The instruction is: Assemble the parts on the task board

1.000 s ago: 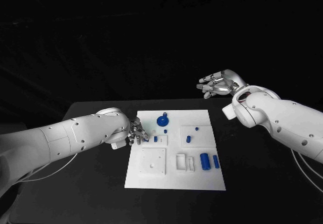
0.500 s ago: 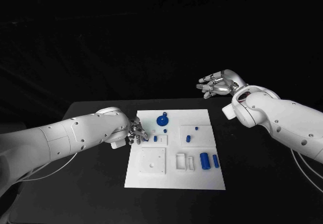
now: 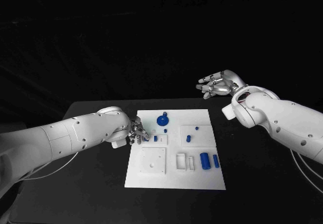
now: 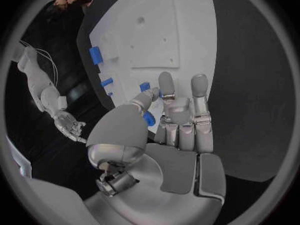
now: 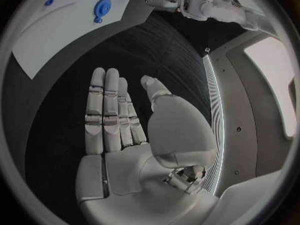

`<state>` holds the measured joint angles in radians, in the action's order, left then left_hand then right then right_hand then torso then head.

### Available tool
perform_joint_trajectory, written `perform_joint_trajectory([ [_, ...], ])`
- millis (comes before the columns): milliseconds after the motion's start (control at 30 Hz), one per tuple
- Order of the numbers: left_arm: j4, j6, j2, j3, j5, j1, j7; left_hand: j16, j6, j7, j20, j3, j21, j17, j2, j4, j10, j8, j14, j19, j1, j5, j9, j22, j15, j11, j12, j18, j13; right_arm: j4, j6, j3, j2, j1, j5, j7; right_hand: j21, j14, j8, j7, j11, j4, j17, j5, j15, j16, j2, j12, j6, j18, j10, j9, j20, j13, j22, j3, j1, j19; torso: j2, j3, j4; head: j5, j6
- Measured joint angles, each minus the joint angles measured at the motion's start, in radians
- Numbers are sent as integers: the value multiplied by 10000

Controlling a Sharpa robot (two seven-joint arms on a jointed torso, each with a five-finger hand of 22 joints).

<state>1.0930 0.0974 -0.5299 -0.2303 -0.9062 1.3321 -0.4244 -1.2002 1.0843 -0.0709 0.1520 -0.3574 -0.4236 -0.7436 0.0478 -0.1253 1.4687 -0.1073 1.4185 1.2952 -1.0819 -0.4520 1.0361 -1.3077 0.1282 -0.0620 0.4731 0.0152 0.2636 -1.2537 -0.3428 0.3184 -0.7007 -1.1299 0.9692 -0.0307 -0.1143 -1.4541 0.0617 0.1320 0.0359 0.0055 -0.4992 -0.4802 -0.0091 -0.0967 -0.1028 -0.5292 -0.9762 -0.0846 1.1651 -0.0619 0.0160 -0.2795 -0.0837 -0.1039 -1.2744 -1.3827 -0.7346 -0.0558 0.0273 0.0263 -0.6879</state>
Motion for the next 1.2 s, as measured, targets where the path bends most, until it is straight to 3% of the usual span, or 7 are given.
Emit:
perform_joint_trajectory([
  [300,-103,134,46,4,0,2,45,0,20,-21,0,56,-39,-25,0,-56,0,3,0,0,0,-39,218,1,-2,0,40,-1,0,20,9,3,14,16,0,2,0,0,0,0,0,0,0,0,0,0,0,0,0,-1,0,0,0,0,7,0,0,0,0,0,-2,-6,-3],
  [1200,-304,455,97,14,9,11,243,0,73,-70,0,152,-78,-51,-30,-153,-10,116,2,0,-76,-36,157,4,-35,-10,40,0,-18,46,30,3,37,35,-1,8,0,0,0,-1,0,0,0,0,0,0,0,0,-2,0,0,0,0,0,5,0,0,0,2,5,10,-17,36],
])
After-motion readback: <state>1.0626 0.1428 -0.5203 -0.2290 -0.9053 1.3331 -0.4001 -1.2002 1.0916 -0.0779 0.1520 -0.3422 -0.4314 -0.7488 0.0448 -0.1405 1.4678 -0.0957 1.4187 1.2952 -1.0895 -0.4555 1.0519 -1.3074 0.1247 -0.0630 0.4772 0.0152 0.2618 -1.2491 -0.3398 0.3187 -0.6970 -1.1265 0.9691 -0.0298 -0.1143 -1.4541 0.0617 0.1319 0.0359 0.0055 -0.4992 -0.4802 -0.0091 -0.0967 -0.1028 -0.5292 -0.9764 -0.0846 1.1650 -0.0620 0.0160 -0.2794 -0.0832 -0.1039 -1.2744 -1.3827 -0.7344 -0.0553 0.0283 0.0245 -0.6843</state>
